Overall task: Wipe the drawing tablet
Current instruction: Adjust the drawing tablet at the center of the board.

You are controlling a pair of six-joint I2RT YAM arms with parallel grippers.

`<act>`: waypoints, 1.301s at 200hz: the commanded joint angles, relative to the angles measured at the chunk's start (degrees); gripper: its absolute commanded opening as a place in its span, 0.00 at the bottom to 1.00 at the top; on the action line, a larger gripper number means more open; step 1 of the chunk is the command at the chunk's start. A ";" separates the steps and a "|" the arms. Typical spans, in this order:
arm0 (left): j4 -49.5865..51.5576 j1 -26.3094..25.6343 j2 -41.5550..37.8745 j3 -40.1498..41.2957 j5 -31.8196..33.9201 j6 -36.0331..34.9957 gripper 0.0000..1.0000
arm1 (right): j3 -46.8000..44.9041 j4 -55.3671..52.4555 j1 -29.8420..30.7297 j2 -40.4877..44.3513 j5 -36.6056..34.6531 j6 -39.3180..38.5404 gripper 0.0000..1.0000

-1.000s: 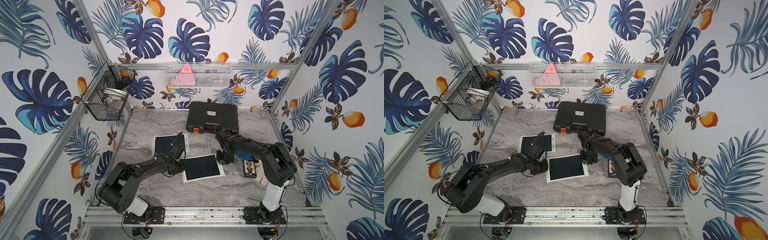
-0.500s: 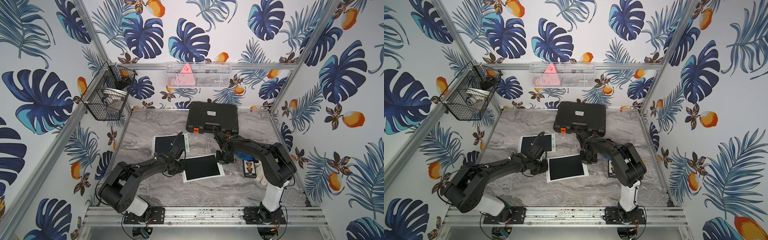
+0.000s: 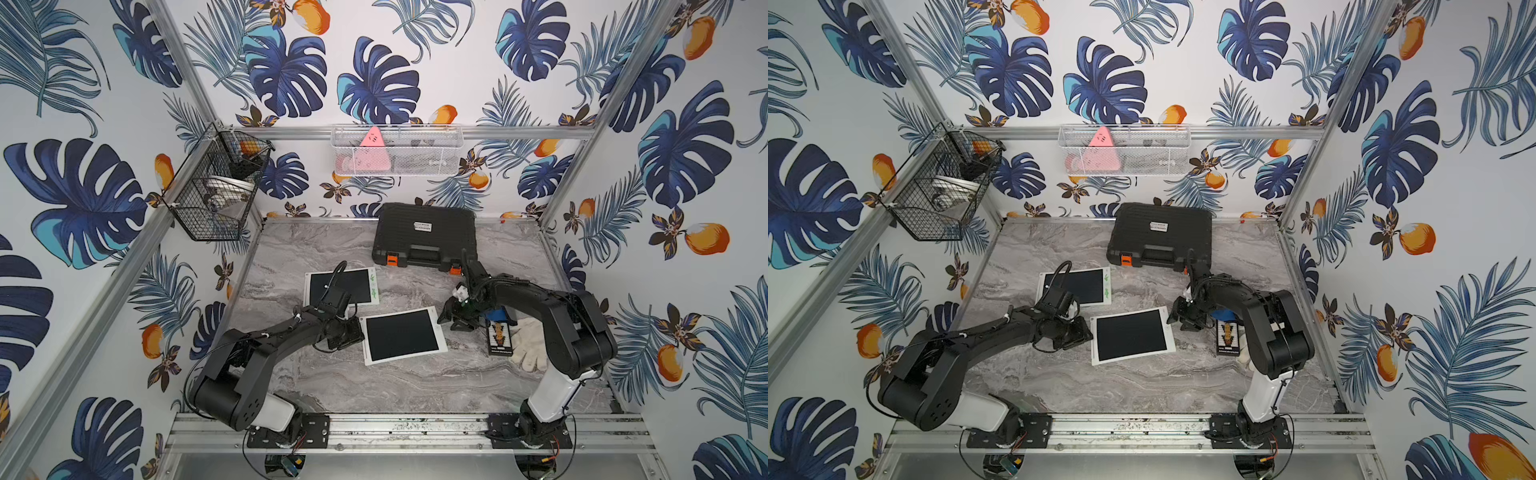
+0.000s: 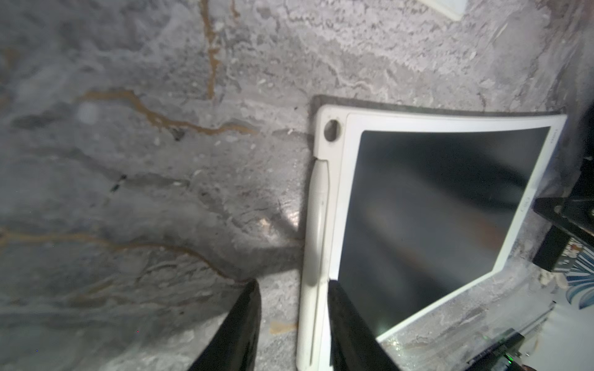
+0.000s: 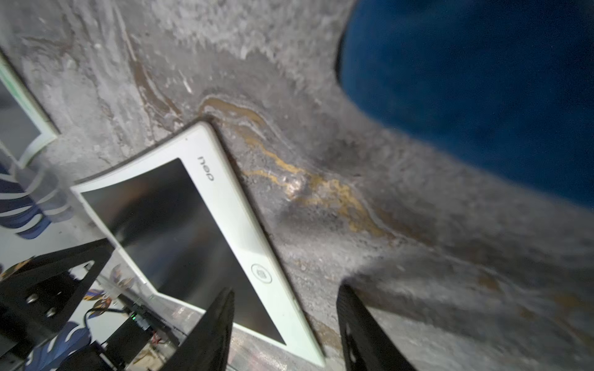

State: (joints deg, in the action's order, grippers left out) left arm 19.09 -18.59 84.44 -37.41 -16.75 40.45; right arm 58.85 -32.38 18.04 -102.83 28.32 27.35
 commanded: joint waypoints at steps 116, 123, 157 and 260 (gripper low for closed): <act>4.46 5.15 2.75 6.99 -4.96 3.25 0.38 | -9.66 16.19 -0.69 -0.11 17.26 5.39 0.54; 4.30 5.42 2.99 6.89 -5.03 3.23 0.38 | -10.73 17.86 -0.68 0.50 18.14 5.96 0.53; 3.58 6.70 4.43 6.78 -5.40 2.71 0.38 | -15.12 25.05 -0.68 2.72 20.70 9.44 0.51; 3.36 10.26 7.02 4.67 -6.70 0.08 0.30 | -17.01 22.77 -0.98 9.52 6.71 3.65 0.50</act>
State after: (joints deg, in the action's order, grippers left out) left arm 10.17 -8.64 89.17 -33.45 -37.74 42.06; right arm 41.28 -8.62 17.12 -93.41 38.94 34.33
